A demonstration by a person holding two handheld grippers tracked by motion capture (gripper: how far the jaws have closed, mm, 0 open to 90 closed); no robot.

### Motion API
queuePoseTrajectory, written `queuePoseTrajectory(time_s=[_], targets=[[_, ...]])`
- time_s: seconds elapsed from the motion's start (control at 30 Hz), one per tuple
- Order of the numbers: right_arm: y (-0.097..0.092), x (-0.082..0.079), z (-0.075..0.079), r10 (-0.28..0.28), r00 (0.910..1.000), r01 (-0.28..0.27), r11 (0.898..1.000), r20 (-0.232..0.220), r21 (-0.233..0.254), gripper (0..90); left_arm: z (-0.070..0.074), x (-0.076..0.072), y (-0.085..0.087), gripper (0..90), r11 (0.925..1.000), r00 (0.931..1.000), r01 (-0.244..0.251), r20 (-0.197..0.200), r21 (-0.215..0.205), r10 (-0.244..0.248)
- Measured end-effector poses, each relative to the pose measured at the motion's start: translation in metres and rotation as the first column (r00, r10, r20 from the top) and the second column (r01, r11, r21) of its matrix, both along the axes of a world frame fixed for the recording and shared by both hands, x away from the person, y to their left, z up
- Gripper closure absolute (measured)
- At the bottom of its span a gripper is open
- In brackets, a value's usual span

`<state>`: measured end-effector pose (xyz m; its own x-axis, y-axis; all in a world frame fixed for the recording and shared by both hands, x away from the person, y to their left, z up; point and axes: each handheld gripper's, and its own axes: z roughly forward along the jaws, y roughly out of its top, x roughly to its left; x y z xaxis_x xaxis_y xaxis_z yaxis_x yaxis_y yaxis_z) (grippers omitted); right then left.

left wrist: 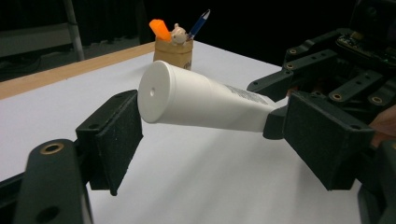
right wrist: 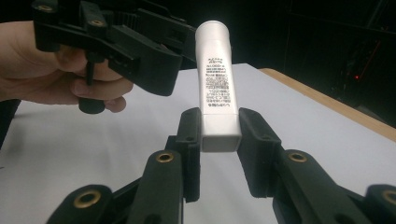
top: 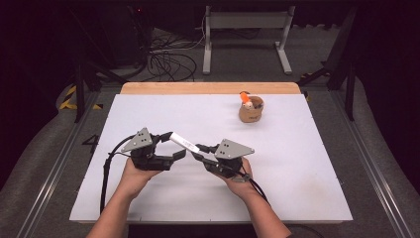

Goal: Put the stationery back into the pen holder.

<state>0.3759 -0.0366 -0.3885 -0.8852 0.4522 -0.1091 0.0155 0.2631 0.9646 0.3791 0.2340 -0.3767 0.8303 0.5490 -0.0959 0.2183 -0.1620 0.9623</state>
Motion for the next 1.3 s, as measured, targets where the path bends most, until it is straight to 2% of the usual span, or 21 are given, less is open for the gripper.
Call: queuePoseTrajectory(time_s=[0.17,0.33,0.47,0.7,0.87,1.07,1.2,1.3], targets=[[0.001,-0.001,-0.001,0.0,1.0,0.0,1.0,0.009,0.001,71.4,0.003,0.002,-0.001,24.9,0.9996,0.9999,-0.001,-0.015,-0.029,0.0],[0.001,-0.002,-0.002,0.0,0.9992,0.0,1.0,0.04,0.009,71.4,0.004,0.004,0.0,29.8,0.9981,0.9992,-0.002,-0.04,-0.062,-0.001],[0.0,-0.002,-0.003,0.004,0.9989,-0.005,1.0,0.046,0.022,71.4,0.006,0.005,0.001,36.2,0.9952,0.9988,-0.007,-0.049,-0.097,0.002],[0.002,-0.002,-0.006,0.004,0.9987,-0.004,1.0,0.051,0.01,71.3,0.007,0.005,0.002,42.9,0.9933,0.9986,-0.015,-0.052,-0.115,0.009],[0.004,-0.002,-0.007,-0.005,0.9985,0.006,1.0,0.055,-0.007,71.3,0.009,0.005,0.002,51.5,0.9923,0.9993,-0.022,-0.034,-0.122,0.018],[0.005,-0.001,-0.009,-0.015,0.9986,0.016,0.999,0.051,-0.028,71.3,0.011,0.004,-0.002,56.6,0.9912,0.9995,-0.016,-0.029,-0.131,0.012],[0.006,-0.001,-0.011,-0.022,0.9985,0.025,0.998,0.051,-0.053,71.1,0.013,0.003,-0.004,61.1,0.9896,0.9997,0.016,-0.015,-0.143,-0.019],[0.008,0.0,-0.012,-0.028,0.9984,0.031,0.997,0.049,-0.066,71.0,0.015,0.002,-0.008,64.0,0.9903,0.9994,0.035,0.0,-0.134,-0.035]])
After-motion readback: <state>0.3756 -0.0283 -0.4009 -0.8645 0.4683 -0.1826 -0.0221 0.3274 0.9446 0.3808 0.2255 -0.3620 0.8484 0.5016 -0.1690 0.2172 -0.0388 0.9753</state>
